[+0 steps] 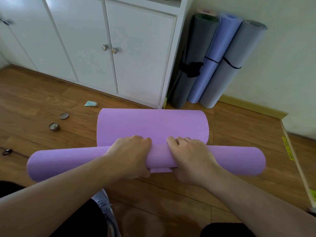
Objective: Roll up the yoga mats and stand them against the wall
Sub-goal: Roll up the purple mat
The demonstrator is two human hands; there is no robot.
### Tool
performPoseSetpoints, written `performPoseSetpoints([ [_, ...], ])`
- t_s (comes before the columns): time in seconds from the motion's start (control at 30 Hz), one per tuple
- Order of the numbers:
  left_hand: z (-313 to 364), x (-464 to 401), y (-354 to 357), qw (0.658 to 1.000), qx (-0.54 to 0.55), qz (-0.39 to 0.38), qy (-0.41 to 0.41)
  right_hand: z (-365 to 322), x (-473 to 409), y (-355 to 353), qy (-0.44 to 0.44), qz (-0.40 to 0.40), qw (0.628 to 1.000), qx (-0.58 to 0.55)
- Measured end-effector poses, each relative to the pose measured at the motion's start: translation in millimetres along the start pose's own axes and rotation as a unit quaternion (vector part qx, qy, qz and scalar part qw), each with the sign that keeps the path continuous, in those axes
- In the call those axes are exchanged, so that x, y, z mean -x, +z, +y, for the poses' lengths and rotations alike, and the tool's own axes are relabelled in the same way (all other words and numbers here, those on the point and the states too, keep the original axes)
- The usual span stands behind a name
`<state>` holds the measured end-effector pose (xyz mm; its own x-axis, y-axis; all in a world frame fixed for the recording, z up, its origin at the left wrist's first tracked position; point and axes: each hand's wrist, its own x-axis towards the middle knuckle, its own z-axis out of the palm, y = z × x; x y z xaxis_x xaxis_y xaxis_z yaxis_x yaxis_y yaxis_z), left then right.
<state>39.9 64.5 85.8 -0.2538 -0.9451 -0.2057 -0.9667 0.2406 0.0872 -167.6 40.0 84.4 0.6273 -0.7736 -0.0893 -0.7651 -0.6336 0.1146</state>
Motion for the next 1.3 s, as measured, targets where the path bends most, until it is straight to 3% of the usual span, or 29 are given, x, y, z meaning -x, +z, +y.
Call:
performPoseSetpoints([
  [0.23,14.3,5.4,5.4,0.994,-0.049,0.095,-0.016,6.7,-4.8,-9.1,0.02,-0.026,0.998,-0.047],
  [0.53,-1.5,-2.8,-4.0,0.999,0.035,-0.016,-0.022,3.0,-0.1,7.0,-0.024,0.032,0.999,0.02],
  [0.77,8.9,5.0,7.0,0.996,-0.045,0.077,0.008,7.7,-3.5,-7.5,0.001,-0.027,0.998,-0.05],
  [1.07,-1.3,-3.0,0.2,1.0,0.017,-0.023,-0.009,5.3,-0.5,-1.9,-0.017,-0.024,1.0,-0.009],
  [1.3,6.9,3.1,13.0,0.995,-0.069,0.07,0.021,7.2,-2.1,-6.2,0.006,-0.07,0.996,-0.063],
])
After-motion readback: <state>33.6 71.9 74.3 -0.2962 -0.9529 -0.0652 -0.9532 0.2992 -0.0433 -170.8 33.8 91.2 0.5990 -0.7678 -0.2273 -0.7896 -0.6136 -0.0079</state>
